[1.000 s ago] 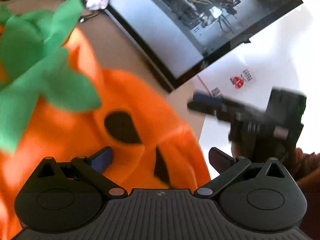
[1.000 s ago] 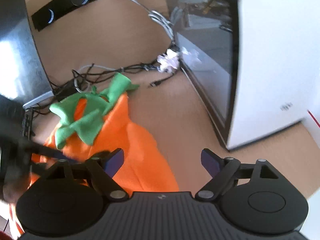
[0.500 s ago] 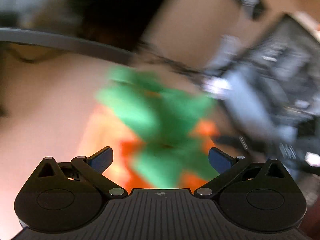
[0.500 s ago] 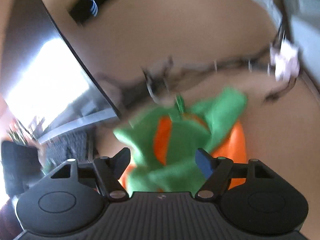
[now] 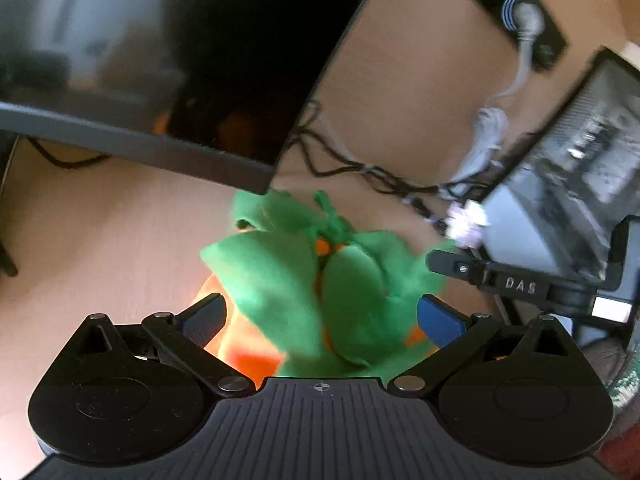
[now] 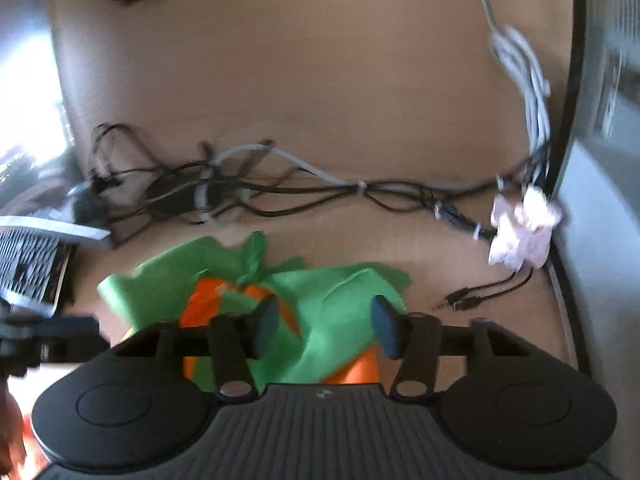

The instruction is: Fold clothes

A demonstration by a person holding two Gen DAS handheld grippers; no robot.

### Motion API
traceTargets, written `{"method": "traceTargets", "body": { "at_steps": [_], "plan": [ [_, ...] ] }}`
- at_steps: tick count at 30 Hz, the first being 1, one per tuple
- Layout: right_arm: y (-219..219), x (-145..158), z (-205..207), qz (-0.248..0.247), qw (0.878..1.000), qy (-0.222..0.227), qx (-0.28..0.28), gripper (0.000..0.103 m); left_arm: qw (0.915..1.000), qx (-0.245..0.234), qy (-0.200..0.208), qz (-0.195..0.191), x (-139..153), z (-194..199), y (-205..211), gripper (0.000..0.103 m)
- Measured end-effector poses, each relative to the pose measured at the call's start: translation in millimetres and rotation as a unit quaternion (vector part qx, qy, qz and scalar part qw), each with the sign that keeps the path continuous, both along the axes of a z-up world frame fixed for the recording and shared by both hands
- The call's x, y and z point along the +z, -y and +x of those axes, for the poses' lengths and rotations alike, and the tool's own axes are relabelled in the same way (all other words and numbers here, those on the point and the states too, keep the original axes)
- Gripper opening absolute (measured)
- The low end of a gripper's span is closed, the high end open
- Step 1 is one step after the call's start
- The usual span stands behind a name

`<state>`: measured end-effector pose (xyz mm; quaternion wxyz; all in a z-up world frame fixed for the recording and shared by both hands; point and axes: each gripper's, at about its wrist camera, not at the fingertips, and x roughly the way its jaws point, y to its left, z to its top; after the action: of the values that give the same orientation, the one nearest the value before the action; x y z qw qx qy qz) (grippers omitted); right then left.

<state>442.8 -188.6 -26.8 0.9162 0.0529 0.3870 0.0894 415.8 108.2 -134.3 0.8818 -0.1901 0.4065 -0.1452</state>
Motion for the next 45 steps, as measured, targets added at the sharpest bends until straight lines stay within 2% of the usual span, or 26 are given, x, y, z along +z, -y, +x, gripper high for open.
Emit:
{"method": "traceTargets", "body": {
  "at_steps": [6, 9, 10, 12, 13, 14, 15, 16, 17, 18, 19, 20, 22, 25, 29, 31, 32, 33, 35, 36, 38, 40, 42, 45],
  "plan": [
    [29, -36, 28, 0.082, 0.994, -0.054, -0.056, 0.043, 0.9987, 0.044, -0.024, 0.010, -22, 12, -2, 0.103],
    [31, -51, 35, 0.114, 0.990, -0.065, -0.047, 0.046, 0.9980, 0.054, -0.032, 0.009, -28, 19, 0, 0.102],
    [31, -53, 36, 0.125, 0.989, -0.062, -0.039, 0.051, 0.9978, 0.058, -0.031, 0.013, -29, 21, 0, 0.100],
    [27, -54, 43, 0.147, 0.987, -0.067, -0.015, 0.053, 0.9972, 0.065, -0.025, 0.026, -30, 25, 1, 0.088],
    [22, -54, 45, 0.146, 0.987, -0.065, -0.004, 0.054, 0.9968, 0.069, -0.022, 0.033, -30, 27, 1, 0.077],
    [16, -54, 47, 0.143, 0.988, -0.064, 0.007, 0.053, 0.9964, 0.073, -0.019, 0.039, -31, 29, 2, 0.071],
    [11, -54, 48, 0.141, 0.988, -0.062, 0.019, 0.049, 0.9960, 0.074, -0.015, 0.046, -31, 31, 3, 0.069],
    [6, -54, 50, 0.138, 0.988, -0.060, 0.030, 0.037, 0.9958, 0.073, -0.013, 0.053, -31, 32, 3, 0.066],
    [2, -49, 46, 0.134, 0.989, -0.049, 0.037, 0.032, 0.9956, 0.071, -0.011, 0.060, -31, 32, 3, 0.059],
    [-2, -44, 43, 0.129, 0.990, -0.036, 0.043, 0.029, 0.9955, 0.070, -0.011, 0.064, -31, 32, 3, 0.054],
    [-6, -39, 39, 0.125, 0.991, -0.024, 0.049, 0.028, 0.9955, 0.068, -0.014, 0.064, -30, 32, 1, 0.042],
    [-9, -31, 33, 0.124, 0.991, -0.009, 0.054, 0.027, 0.9960, 0.066, -0.018, 0.058, -30, 30, -1, 0.032],
    [-10, -13, 19, 0.133, 0.989, 0.010, 0.062, 0.026, 0.9971, 0.062, -0.021, 0.039, -25, 24, -7, 0.022],
    [-11, 14, -7, 0.145, 0.986, 0.027, 0.074, 0.025, 0.9989, 0.047, -0.005, 0.007, -3, 0, -18, 0.016],
    [-2, 45, -61, 0.145, 0.985, 0.036, 0.092, 0.024, 0.9996, 0.005, 0.019, -0.022, 33, -52, -42, 0.016],
    [0, 52, -91, 0.141, 0.985, 0.025, 0.099, 0.024, 0.9994, -0.017, 0.009, -0.029, 39, -75, -54, 0.018],
    [-1, 49, -104, 0.131, 0.986, 0.013, 0.100, 0.024, 0.9991, -0.033, 0.001, -0.026, 39, -86, -60, 0.028],
    [-3, 46, -118, 0.121, 0.988, 0.000, 0.101, 0.024, 0.9987, -0.048, -0.007, -0.018, 38, -97, -65, 0.032],
    [-8, 35, -144, 0.101, 0.990, -0.027, 0.098, 0.024, 0.9968, -0.078, -0.018, -0.008, 36, -116, -80, 0.058],
    [-11, 24, -155, 0.092, 0.990, -0.045, 0.095, 0.024, 0.9958, -0.087, -0.025, -0.010, 37, -125, -90, 0.064],
    [-17, 6, -176, 0.071, 0.991, -0.073, 0.087, 0.024, 0.9940, -0.103, -0.034, -0.017, 39, -141, -110, 0.080],
    [-25, -11, -193, 0.048, 0.991, -0.095, 0.081, 0.024, 0.9931, -0.110, -0.026, -0.029, 50, -149, -123, 0.087],
    [-33, -22, -210, 0.019, 0.991, -0.104, 0.077, 0.024, 0.9922, -0.119, 0.002, -0.034, 68, -145, -124, 0.095],
    [-39, -14, -231, -0.010, 0.992, -0.092, 0.080, 0.025, 0.9870, -0.142, 0.061, -0.046, 100, -142, -118, 0.097]
  ]
}}
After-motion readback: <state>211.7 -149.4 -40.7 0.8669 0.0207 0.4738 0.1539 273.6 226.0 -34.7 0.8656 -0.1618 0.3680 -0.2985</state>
